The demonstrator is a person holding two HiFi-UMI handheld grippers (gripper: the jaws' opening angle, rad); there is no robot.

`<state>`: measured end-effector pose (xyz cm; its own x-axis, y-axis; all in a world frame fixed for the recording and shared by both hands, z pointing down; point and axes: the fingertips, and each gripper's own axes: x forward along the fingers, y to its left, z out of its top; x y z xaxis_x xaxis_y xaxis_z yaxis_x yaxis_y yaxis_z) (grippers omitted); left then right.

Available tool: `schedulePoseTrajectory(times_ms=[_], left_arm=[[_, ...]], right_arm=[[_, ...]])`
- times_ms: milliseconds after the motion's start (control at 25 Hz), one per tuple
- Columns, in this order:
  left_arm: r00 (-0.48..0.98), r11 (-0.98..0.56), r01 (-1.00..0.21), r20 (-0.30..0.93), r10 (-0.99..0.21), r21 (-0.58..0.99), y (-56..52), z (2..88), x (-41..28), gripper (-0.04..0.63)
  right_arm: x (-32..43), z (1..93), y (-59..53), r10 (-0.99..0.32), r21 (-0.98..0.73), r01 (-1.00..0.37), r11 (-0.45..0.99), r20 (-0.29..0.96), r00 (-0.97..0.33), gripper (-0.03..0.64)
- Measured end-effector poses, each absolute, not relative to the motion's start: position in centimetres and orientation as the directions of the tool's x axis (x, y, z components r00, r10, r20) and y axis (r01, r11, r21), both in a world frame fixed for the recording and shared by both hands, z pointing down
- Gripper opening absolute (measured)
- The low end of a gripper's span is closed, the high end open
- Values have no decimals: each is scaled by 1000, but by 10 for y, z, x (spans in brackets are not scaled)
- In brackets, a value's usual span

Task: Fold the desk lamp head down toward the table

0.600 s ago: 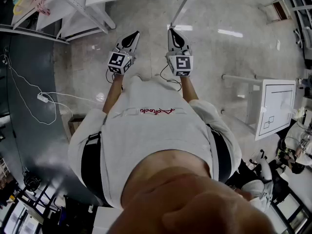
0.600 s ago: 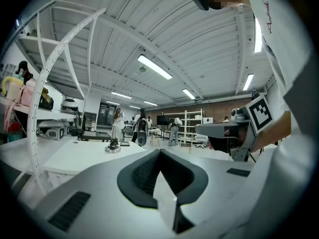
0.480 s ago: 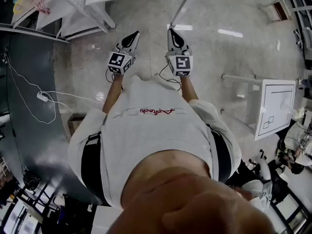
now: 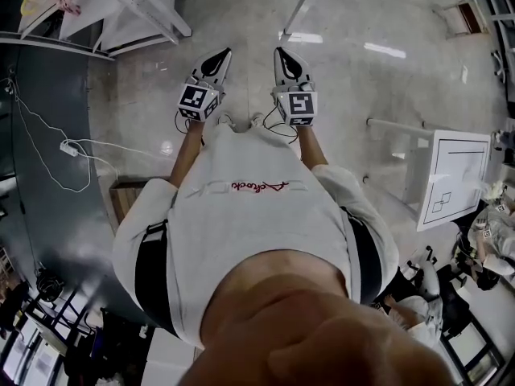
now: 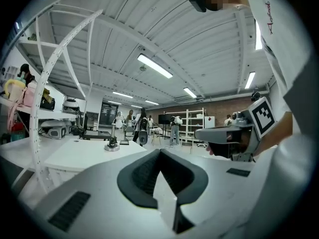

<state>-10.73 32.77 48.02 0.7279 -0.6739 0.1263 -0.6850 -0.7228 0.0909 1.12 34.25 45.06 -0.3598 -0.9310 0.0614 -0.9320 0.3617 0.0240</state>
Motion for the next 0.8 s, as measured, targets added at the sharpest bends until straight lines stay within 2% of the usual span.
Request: schedulePoseTrajectory(times_ms=[800], left_arm=[[711, -706, -703, 131, -691, 88, 330, 488, -73, 23]], right_arm=[[35, 452, 339, -907, 30, -906, 422, 33, -421, 26]])
